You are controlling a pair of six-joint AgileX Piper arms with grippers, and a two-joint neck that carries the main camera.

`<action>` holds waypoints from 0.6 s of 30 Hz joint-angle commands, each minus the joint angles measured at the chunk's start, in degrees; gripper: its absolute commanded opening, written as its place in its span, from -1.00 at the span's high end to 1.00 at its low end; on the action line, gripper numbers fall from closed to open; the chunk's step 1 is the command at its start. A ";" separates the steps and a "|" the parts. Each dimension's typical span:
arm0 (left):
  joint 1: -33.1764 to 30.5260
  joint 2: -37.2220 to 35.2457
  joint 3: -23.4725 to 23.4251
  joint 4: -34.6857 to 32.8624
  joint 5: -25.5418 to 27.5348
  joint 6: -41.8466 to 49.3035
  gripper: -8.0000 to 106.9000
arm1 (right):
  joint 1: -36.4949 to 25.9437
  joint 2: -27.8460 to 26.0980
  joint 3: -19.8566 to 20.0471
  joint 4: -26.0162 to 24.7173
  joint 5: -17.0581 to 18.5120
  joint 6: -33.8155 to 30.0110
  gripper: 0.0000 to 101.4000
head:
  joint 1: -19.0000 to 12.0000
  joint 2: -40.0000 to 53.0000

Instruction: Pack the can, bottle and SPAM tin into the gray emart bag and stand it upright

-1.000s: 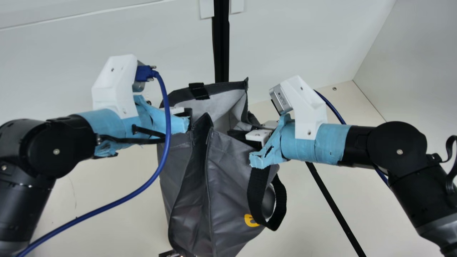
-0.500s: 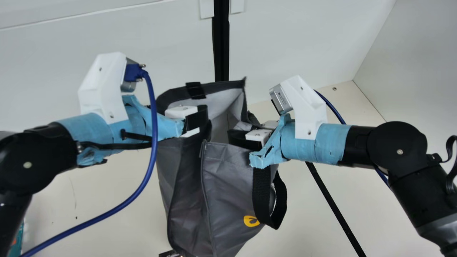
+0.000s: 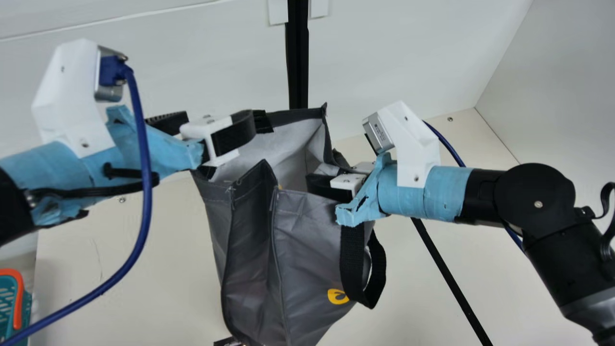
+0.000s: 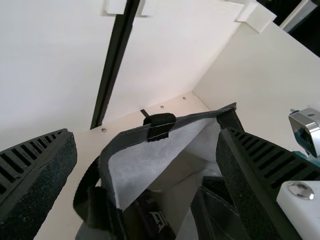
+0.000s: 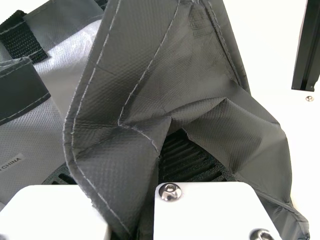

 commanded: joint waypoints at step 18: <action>7.75 -9.57 8.02 20.23 0.07 -5.10 -0.71 | 0.00 0.00 0.00 0.00 0.00 0.00 1.00 | -1.39 -0.05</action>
